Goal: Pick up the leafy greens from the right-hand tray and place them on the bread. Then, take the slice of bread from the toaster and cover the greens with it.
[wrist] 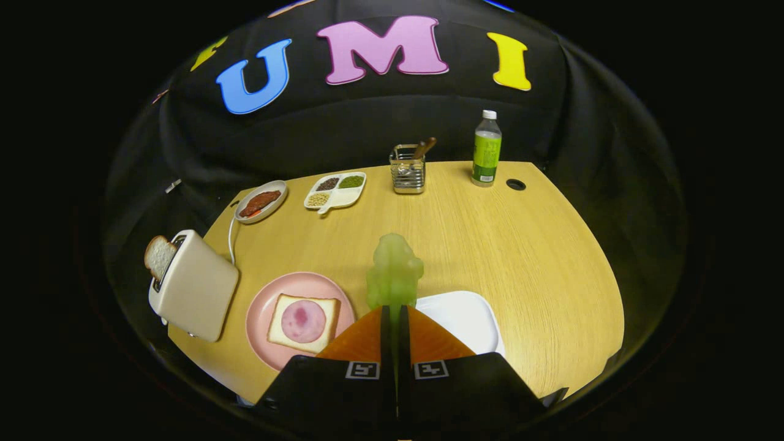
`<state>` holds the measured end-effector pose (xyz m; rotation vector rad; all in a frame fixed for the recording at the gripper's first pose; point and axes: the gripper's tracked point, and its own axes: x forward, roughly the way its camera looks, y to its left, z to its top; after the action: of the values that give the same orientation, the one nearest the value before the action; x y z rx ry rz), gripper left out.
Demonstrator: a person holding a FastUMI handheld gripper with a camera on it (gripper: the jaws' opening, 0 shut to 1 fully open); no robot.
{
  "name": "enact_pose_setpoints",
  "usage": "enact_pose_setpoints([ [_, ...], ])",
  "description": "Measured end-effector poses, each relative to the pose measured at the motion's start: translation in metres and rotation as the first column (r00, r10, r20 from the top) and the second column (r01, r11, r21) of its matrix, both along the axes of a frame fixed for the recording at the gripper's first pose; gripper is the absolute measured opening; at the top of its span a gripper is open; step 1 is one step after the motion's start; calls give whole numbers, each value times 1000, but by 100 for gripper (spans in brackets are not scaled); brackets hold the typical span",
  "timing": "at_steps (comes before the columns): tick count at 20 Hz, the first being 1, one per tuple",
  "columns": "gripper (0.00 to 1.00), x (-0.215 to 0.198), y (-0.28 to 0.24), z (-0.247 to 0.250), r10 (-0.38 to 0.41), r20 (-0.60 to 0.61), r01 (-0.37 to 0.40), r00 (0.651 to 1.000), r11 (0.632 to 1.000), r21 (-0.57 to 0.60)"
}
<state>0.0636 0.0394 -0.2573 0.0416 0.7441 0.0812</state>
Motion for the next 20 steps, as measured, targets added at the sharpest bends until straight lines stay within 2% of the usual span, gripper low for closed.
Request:
enact_pose_setpoints([
  [6, 6, -16, 62, 4, 87, -13, -87, 996, 996, 8],
  [12, 6, -28, 117, -24, 172, -69, -171, 983, 985, 12],
  [20, 6, -26, 150, -55, 174, -135, -176, 975, 984, 0],
])
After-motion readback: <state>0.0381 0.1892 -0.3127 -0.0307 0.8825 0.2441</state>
